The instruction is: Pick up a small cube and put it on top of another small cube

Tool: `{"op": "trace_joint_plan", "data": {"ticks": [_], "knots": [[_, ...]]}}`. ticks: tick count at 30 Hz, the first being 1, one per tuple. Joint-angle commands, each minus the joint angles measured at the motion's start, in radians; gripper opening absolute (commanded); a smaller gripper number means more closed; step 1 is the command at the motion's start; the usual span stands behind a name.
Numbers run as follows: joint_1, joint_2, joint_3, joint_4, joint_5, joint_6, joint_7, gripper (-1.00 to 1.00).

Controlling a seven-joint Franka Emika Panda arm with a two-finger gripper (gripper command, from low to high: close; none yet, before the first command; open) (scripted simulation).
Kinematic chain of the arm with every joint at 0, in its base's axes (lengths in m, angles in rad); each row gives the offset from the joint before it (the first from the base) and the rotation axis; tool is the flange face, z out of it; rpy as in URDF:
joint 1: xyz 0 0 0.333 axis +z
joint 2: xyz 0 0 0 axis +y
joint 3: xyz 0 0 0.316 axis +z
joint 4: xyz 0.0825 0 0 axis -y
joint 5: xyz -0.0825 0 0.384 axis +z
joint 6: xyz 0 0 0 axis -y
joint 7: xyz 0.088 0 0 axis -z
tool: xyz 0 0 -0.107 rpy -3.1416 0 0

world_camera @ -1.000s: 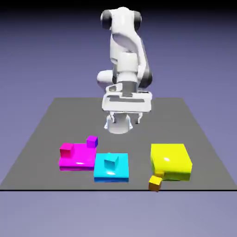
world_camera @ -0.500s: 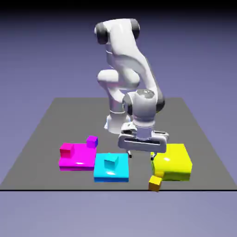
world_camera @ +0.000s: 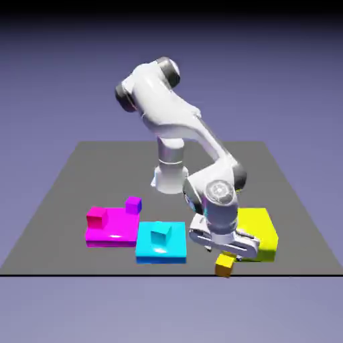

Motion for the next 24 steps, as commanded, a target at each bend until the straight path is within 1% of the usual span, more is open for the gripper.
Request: {"op": "trace_joint_plan", "data": {"ticks": [1,2,3,4,7,8,9,21,24], "knots": [[0.021,0.036,-0.028,-0.007,-0.024,0.044,0.012,0.0],[0.038,0.065,-0.051,-0.014,-0.045,0.08,0.022,0.0],[0.038,0.065,-0.051,-0.014,-0.045,0.08,0.022,-1.0],[0.038,0.065,-0.051,-0.014,-0.045,0.08,0.022,-1.0],[-0.017,-0.034,0.028,0.007,0.027,-0.047,-0.019,-1.0],[0.009,-0.026,0.02,0.007,0.039,-0.058,-0.061,-1.0],[0.027,-0.041,-0.007,-0.006,0.055,-0.039,-0.071,-1.0],[-0.062,-0.476,-0.307,-0.334,0.553,0.189,0.282,-1.0],[-0.124,-0.584,-0.367,-0.434,0.67,0.251,0.379,-1.0]]}}
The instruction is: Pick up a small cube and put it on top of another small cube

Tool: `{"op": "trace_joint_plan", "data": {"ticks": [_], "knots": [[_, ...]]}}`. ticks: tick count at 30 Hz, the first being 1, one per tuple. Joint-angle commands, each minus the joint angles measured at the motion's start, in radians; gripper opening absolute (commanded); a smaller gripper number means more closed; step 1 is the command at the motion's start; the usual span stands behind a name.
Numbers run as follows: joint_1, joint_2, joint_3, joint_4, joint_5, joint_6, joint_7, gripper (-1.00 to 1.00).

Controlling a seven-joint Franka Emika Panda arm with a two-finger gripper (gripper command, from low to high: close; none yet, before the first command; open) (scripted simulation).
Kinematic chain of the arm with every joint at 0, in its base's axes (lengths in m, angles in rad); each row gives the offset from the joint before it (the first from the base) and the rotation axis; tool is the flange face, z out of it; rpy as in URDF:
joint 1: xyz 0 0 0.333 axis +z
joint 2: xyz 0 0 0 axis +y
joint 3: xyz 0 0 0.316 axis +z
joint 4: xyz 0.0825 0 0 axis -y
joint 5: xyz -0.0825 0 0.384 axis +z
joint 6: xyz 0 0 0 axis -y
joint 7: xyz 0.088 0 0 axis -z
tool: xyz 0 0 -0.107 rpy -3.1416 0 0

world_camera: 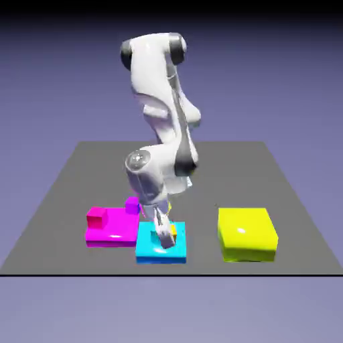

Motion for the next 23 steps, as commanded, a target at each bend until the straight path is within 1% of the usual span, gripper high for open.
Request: {"op": "trace_joint_plan", "data": {"ticks": [1,11,13,20,21,23], "knots": [[-0.022,-0.036,-0.02,-0.034,0.038,0.02,0.033,-1.0],[-0.235,-0.399,-0.219,-0.369,0.427,0.227,0.358,-1.0],[-0.235,-0.399,-0.219,-0.37,0.428,0.227,0.358,-1.0],[-0.226,-0.168,-0.152,-0.32,0.633,0.409,0.183,-1.0],[-0.226,-0.168,-0.152,-0.32,0.633,0.409,0.183,1.0],[-0.228,-0.204,-0.163,-0.328,0.601,0.381,0.21,1.0]]}}
